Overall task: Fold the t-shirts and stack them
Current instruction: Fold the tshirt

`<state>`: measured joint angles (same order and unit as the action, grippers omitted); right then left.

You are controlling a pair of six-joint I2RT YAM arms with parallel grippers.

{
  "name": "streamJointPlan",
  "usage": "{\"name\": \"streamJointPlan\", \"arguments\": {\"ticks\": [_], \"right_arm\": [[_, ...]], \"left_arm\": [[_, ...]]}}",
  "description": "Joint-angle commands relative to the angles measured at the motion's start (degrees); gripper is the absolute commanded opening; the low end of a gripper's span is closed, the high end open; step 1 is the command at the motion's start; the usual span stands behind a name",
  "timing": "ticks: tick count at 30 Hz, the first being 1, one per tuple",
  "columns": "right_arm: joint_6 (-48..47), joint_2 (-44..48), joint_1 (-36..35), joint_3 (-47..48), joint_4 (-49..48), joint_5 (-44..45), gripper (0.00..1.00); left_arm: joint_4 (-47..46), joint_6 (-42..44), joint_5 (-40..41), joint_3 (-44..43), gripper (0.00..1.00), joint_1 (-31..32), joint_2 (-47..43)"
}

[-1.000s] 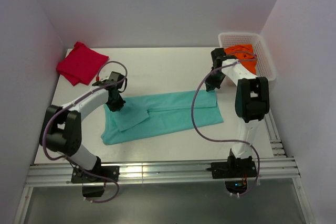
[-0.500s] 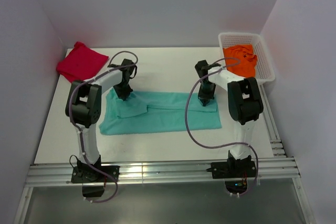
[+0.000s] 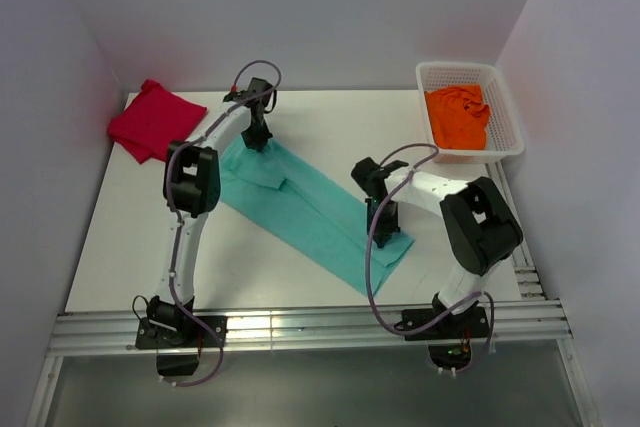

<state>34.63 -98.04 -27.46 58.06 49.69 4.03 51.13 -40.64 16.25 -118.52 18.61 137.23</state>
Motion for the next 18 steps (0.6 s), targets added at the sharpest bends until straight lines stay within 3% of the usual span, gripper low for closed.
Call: {"name": "streamJointPlan", "arguments": {"ticks": [1, 4, 8, 11, 12, 14, 15, 17, 18], "right_arm": [[2.7, 2.1, -5.4, -1.0, -0.6, -3.8, 0.0], [3.2, 1.1, -12.6, 3.5, -1.0, -6.7, 0.0], [0.5, -0.3, -21.5, 8.9, -1.2, -9.4, 0.0], [-1.2, 0.8, -24.2, 11.9, -2.8, -13.0, 0.0], [-1.5, 1.9, -25.3, 12.6, -3.1, -13.7, 0.0], [-2.7, 3.4, -25.7, 14.2, -4.8, -15.6, 0.0], [-3.2, 4.9, -25.9, 14.9, -4.8, -15.8, 0.0], [-4.0, 6.4, -26.0, 17.2, -4.1, -14.2, 0.0], [-4.6, 8.1, -26.0, 18.1, -3.5, -12.7, 0.06]], "left_arm": [[-3.4, 3.3, -6.7, -9.8, 0.0, -0.4, 5.1], [-10.2, 3.2, -16.1, -12.6, 0.01, -0.3, 5.8], [-25.4, 0.8, -41.6, -10.5, 0.04, 0.4, 5.5], [-34.1, -3.5, -51.9, -14.4, 0.15, 2.5, 7.8], [-36.4, -4.7, -57.2, -15.9, 0.24, 3.2, 8.3], [-40.0, -8.0, -60.6, -19.4, 0.36, 4.9, 8.9], [-41.8, -8.6, -60.9, -19.8, 0.46, 5.4, 8.3], [-40.4, -6.8, -56.6, -19.2, 0.52, 5.9, 3.8], [-36.5, -5.4, -52.5, -16.9, 0.55, 5.9, 1.3]]}}
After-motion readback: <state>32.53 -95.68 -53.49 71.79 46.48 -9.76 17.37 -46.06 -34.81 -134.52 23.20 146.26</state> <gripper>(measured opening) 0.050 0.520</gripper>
